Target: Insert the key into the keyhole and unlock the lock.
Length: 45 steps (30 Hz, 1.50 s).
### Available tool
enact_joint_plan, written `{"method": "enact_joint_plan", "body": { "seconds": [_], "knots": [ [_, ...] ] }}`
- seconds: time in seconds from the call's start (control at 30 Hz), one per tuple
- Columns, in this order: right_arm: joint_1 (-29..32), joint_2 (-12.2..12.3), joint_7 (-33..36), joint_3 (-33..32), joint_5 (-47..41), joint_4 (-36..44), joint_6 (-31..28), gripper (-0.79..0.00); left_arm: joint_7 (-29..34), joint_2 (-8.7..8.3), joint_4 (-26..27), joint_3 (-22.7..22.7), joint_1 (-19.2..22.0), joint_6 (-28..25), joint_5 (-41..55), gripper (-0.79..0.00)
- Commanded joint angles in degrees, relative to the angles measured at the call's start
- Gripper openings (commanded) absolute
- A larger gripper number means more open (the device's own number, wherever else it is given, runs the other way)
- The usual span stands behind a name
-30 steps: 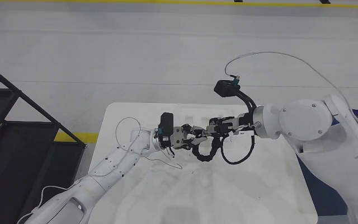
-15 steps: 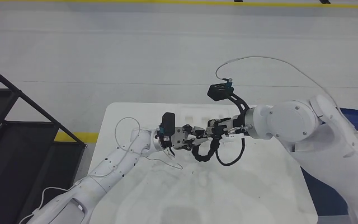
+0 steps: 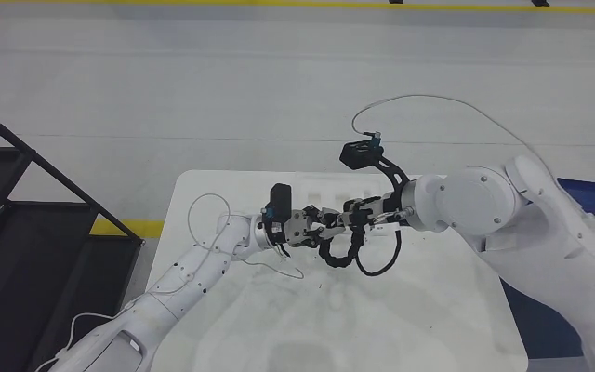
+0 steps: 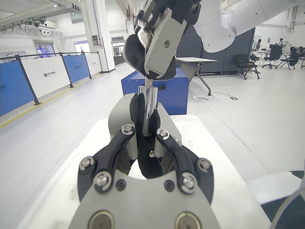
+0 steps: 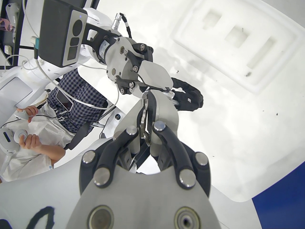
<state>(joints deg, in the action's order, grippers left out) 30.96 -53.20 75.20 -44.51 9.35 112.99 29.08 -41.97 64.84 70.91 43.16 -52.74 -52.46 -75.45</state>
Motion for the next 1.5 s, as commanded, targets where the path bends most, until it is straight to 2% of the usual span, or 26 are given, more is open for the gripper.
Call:
{"method": "enact_joint_plan", "body": {
  "seconds": [0.0, 0.1, 0.17, 0.27, 0.33, 0.4, 0.5, 0.6, 0.7, 0.9, 1.03, 1.23, 1.47],
  "knots": [
    [-0.4, 0.0, -0.1, 0.5, -0.1, -0.2, 0.1, -0.785, 0.3, 0.06, 0.1, 0.2, 0.0, -0.2, 0.0, -0.785],
    [-0.9, 0.1, -0.3, 1.2, -0.3, -0.5, 0.3, -0.785, 0.7, 0.16, 0.1, 0.4, -0.1, -0.4, -0.1, -0.785],
    [-1.1, 0.1, -0.4, 1.7, -0.6, -0.8, 0.4, -0.717, 1.1, 0.21, 0.2, 0.5, -0.1, -0.5, -0.5, -0.785],
    [-1.6, 0.2, -0.6, 2.4, -0.8, -1.1, 0.6, -0.736, 1.4, 0.29, 0.5, 0.7, -0.2, -0.5, -1.1, -0.785],
    [-2.0, 0.3, -0.7, 2.9, -0.8, -1.2, 0.7, -0.702, 1.6, 0.34, 0.5, 0.8, -0.3, -0.6, -1.3, -0.785],
    [-2.3, 0.4, -0.7, 3.5, -1.0, -1.4, 0.7, -0.603, 1.7, 0.39, 0.5, 1.0, -0.4, -0.6, -1.4, -0.785],
    [-2.8, 0.5, -0.9, 4.1, -1.5, -1.6, 0.9, -0.551, 1.8, 0.48, 0.5, 1.2, -0.6, -0.7, -1.3, -0.785],
    [-3.3, 0.7, -1.1, 4.4, -1.9, -1.6, 1.1, -0.443, 1.8, 0.57, 0.3, 1.4, -0.8, -0.9, -1.1, -0.785],
    [-3.8, 1.0, -1.4, 4.1, -2.2, -1.4, 1.4, -0.299, 1.8, 0.66, 0.0, 1.7, -0.8, -1.2, -0.8, -0.785],
    [-3.3, 1.8, -1.3, 2.1, -2.9, -0.9, 1.3, -0.212, 2.0, 0.74, -0.7, 2.5, -0.9, -2.1, -0.3, -0.785],
    [-1.8, 2.5, -1.4, -0.3, -3.5, -1.0, -0.2, -0.009, 3.3, 0.68, -2.1, 2.9, -0.7, -4.8, 0.5, -0.785],
    [2.0, 3.7, -1.6, -4.5, -6.5, -1.4, -9.0, 0.000, 7.1, -0.28, -2.9, 1.4, 0.1, -5.5, 4.1, -0.785],
    [8.1, 5.5, 0.9, -8.4, -7.1, -5.0, -22.2, 0.000, 13.0, -4.26, -2.3, -3.1, 2.9, -5.5, 13.3, -0.785]
  ]
}}
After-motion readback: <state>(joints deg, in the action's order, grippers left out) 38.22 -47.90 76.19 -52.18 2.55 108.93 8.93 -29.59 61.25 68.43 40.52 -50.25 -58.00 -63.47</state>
